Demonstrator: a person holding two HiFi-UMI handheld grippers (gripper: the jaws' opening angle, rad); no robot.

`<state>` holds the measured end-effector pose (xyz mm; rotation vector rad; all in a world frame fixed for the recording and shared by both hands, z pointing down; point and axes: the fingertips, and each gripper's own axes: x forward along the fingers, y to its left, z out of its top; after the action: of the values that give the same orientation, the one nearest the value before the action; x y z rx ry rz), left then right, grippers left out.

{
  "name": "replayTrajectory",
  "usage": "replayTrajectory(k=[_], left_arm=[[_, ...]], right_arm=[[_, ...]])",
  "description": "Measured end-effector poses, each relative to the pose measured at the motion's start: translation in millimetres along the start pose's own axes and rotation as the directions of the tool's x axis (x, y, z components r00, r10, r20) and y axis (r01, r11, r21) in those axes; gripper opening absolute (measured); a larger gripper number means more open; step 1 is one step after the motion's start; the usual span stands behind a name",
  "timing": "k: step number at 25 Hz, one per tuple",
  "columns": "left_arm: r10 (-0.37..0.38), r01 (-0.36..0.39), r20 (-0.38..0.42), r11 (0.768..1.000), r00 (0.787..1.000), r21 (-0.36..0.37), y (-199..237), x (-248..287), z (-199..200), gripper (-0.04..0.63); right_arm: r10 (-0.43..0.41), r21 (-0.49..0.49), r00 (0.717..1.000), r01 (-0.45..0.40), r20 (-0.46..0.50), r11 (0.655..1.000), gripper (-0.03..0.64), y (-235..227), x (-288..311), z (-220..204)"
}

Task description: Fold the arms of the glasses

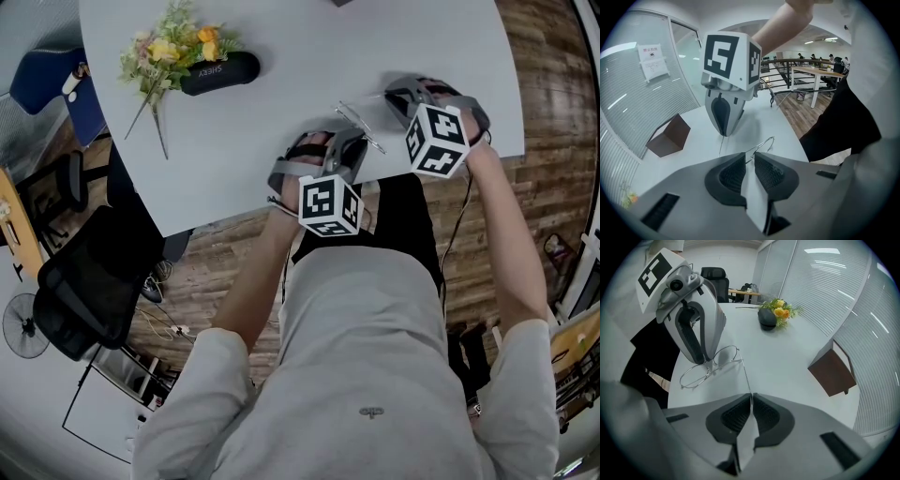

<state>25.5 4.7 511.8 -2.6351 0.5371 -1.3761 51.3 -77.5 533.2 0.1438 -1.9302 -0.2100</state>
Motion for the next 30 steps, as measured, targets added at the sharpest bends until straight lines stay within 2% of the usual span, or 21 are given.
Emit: replayTrajectory(k=[9, 15, 30], left_arm=[[0.002, -0.002, -0.005, 1.0, 1.0, -0.002, 5, 3, 2, 0.067], [0.001, -0.001, -0.009, 1.0, 1.0, 0.006, 7, 6, 3, 0.066], [0.011, -0.011, -0.013, 1.0, 1.0, 0.01, 10, 10, 6, 0.066]], right_arm=[[0.066, 0.1, 0.997, -0.07, 0.038, 0.993, 0.021, 22, -7, -2], [0.105, 0.186, 0.991, -0.12, 0.087, 0.975, 0.021, 33, -12, -1], [0.188, 0.269, 0.97, -0.224, 0.152, 0.937, 0.021, 56, -18, 3]])
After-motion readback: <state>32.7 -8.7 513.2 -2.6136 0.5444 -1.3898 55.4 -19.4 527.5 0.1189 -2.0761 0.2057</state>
